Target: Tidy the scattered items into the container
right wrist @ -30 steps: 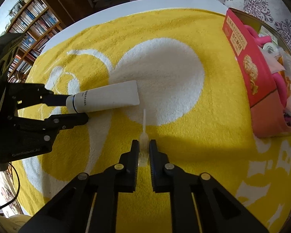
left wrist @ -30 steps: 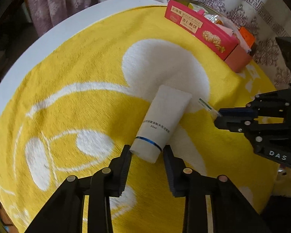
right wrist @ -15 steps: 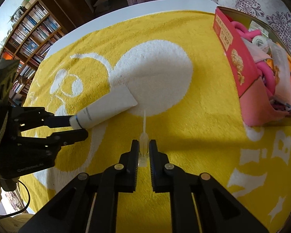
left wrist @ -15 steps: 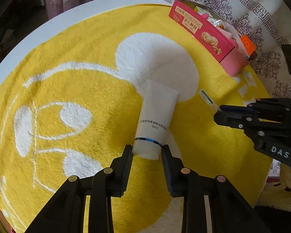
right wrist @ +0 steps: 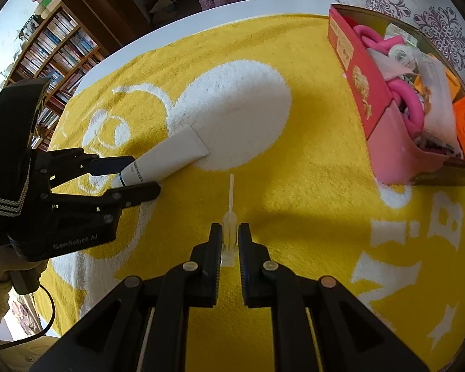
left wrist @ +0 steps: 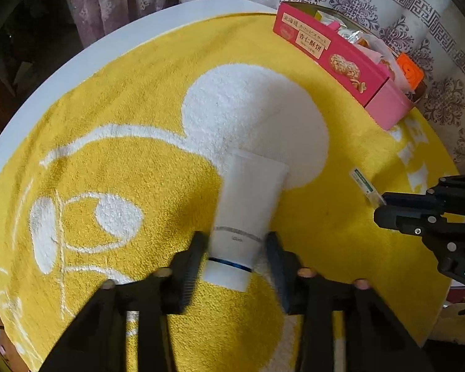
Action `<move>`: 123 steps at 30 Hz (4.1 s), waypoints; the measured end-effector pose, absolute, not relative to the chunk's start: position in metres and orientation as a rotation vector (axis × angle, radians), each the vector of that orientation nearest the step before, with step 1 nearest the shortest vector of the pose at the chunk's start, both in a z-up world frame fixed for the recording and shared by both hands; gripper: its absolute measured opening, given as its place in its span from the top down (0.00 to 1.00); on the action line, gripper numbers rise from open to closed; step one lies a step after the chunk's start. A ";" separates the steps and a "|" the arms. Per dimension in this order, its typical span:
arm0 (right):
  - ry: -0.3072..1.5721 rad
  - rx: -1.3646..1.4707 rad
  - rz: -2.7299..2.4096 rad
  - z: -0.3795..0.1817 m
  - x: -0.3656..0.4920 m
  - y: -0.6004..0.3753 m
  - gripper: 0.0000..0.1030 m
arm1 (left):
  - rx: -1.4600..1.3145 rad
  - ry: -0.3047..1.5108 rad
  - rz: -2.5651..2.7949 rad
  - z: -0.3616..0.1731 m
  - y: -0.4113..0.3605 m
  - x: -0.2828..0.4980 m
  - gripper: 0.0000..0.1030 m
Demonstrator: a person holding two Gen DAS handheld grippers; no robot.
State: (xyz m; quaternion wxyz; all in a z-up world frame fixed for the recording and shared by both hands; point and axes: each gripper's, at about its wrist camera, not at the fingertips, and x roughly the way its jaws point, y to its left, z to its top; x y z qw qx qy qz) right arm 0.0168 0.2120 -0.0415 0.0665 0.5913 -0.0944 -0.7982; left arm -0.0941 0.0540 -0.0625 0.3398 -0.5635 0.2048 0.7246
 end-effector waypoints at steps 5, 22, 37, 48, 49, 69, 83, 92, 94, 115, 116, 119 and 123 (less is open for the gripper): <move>-0.299 1.761 -2.418 -0.034 0.020 0.220 0.89 | -1.512 0.409 1.895 -0.052 0.046 -0.090 0.66; -0.356 1.670 -2.424 -0.001 0.027 0.265 0.89 | -1.468 0.235 2.013 0.002 0.075 -0.068 0.66; -0.424 1.579 -2.557 0.036 0.033 0.358 0.89 | -1.347 0.227 2.013 0.023 0.206 -0.066 0.66; -0.448 1.511 -2.609 0.052 0.014 0.407 0.89 | -1.289 0.213 2.022 0.037 0.274 -0.080 0.66; -0.447 1.506 -2.612 0.053 0.012 0.410 0.89 | -1.288 0.209 2.026 0.037 0.279 -0.083 0.66; -0.459 1.551 -2.620 0.032 -0.021 0.434 0.83 | -1.379 0.144 2.024 0.010 0.307 -0.116 0.36; -0.465 1.586 -2.671 0.032 0.002 0.436 0.29 | -1.402 0.167 2.069 0.015 0.298 -0.107 0.17; -0.441 1.609 -2.673 0.036 0.020 0.426 0.23 | -1.351 0.277 2.190 0.039 0.290 -0.083 0.17; -0.426 1.606 -2.674 0.038 0.024 0.423 0.23 | -1.330 0.311 2.219 0.047 0.289 -0.074 0.17; -0.283 1.479 -2.744 0.085 0.067 0.398 0.22 | -1.300 0.291 2.407 0.114 0.258 -0.026 0.17; -0.279 1.463 -2.750 0.090 0.069 0.397 0.22 | -1.291 0.285 2.408 0.117 0.258 -0.024 0.17; -0.263 1.430 -2.774 0.100 0.073 0.396 0.21 | -1.256 0.283 2.414 0.126 0.260 -0.018 0.17; -0.257 1.390 -2.804 0.111 0.079 0.398 0.20 | -1.225 0.265 2.409 0.137 0.264 -0.012 0.17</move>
